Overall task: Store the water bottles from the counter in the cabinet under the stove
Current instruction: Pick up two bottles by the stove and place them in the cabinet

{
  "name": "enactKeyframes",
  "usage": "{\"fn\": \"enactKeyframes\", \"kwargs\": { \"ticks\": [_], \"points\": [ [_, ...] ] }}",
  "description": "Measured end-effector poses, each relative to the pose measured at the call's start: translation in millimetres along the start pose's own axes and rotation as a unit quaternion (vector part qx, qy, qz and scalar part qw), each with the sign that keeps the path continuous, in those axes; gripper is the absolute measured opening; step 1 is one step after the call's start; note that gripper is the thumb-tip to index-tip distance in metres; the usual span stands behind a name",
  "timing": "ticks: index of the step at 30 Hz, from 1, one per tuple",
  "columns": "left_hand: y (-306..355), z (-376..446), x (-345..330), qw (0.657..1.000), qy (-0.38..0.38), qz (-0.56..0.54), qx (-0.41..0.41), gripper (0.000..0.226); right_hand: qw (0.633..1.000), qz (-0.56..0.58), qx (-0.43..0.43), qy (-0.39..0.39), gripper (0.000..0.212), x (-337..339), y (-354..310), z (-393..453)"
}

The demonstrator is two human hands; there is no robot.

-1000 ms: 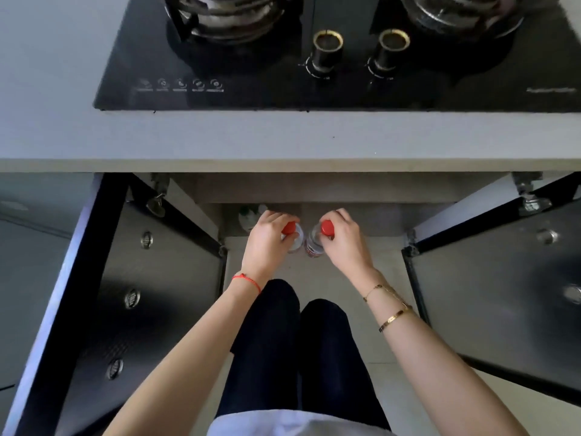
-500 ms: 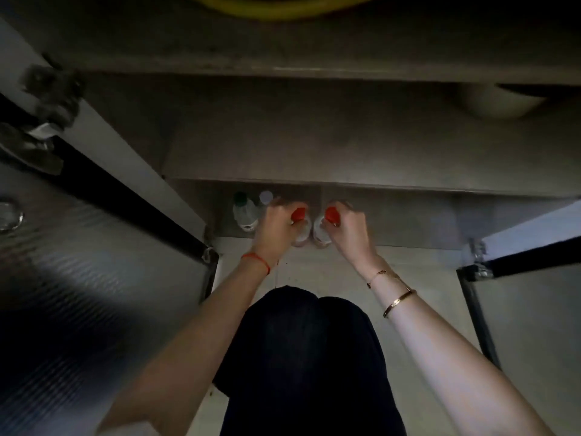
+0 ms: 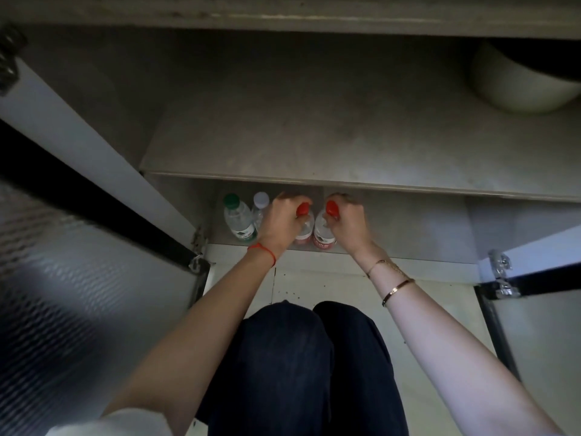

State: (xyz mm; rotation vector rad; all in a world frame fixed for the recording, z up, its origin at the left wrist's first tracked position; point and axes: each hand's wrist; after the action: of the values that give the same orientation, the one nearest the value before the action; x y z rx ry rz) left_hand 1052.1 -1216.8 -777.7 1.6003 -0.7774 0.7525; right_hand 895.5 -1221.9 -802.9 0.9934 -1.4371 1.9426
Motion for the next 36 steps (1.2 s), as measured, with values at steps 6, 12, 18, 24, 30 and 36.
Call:
{"fn": "enactKeyframes", "kwargs": {
  "ticks": [6, 12, 18, 24, 30, 36],
  "points": [
    [2, 9, -9, 1.000, -0.011, 0.015, 0.006, 0.032, 1.000, 0.008, -0.009, 0.001, 0.023, 0, 5, 4],
    [1, 12, -12, 1.000, -0.008, 0.015, 0.006, 0.032, 1.000, 0.010, -0.011, 0.000, 0.029, -2, 1, 0],
    [-2, 8, -12, 1.000, 0.009, 0.014, 0.000, 0.039, 0.999, 0.020, -0.030, -0.014, 0.035, 2, -4, -2],
    [-4, 1, -11, 0.999, 0.008, 0.046, -0.005, 0.053, 0.997, 0.024, -0.059, -0.034, 0.046, 8, -8, -10],
    [-6, -17, 2, 0.998, 0.035, 0.029, -0.034, 0.057, 0.999, -0.024, -0.021, 0.014, 0.039, 20, -11, -26],
    [-13, -61, 31, 0.994, 0.081, 0.005, -0.069, 0.046, 0.995, -0.034, 0.047, 0.075, 0.035, 39, -28, -44]
  ]
}}
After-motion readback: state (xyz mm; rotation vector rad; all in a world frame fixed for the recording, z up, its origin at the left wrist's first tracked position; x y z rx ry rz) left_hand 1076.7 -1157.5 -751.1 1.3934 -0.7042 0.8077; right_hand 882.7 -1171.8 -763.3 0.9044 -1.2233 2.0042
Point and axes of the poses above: each hand's wrist, its own z-axis towards the middle knuckle, its own x-axis out of the back of the hand, y = z × x, and after that the axes turned 15 degrees about x, right-handed
